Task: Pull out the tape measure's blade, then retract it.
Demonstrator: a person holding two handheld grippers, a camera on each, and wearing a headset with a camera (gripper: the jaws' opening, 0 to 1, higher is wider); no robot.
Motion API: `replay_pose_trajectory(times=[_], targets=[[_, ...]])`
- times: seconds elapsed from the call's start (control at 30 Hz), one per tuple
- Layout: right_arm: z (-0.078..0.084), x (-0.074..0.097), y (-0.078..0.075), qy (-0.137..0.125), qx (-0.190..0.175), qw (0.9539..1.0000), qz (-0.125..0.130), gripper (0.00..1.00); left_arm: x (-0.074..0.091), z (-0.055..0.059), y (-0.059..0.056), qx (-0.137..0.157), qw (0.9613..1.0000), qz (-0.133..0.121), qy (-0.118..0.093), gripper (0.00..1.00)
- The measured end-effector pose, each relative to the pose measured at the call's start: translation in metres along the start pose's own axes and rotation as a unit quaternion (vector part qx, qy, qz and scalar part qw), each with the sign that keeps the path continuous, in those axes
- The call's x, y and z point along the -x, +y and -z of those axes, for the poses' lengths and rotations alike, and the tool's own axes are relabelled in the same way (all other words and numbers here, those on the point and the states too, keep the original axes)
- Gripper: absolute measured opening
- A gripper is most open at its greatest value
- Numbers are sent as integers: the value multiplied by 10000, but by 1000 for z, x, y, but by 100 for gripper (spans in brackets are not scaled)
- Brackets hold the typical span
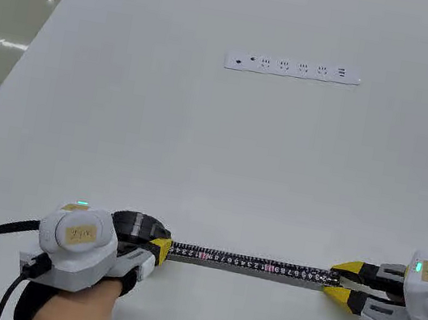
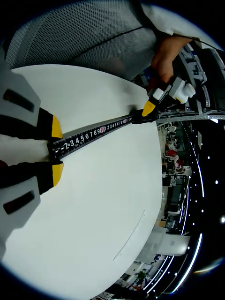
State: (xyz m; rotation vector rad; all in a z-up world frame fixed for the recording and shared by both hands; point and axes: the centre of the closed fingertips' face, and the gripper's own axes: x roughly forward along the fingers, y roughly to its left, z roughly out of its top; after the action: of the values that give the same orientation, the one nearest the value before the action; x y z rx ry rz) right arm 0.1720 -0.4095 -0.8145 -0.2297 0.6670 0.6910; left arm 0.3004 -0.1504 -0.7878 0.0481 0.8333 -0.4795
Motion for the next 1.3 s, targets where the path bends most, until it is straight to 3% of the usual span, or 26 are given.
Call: replay_pose_trajectory(times=[0.63,1.2,1.3], targets=[[1,0,-1,-31,-58,10000,0,15,-1,1,1,13,9999,-113,80,57],[-7,-8,6,-145,-20,9995,-287,14,-1,1,1,47,9999,-89,99,56],[-14,-12,11,-290,-9,9988,-395,13,0,1,0,43,9999,-78,102,56]])
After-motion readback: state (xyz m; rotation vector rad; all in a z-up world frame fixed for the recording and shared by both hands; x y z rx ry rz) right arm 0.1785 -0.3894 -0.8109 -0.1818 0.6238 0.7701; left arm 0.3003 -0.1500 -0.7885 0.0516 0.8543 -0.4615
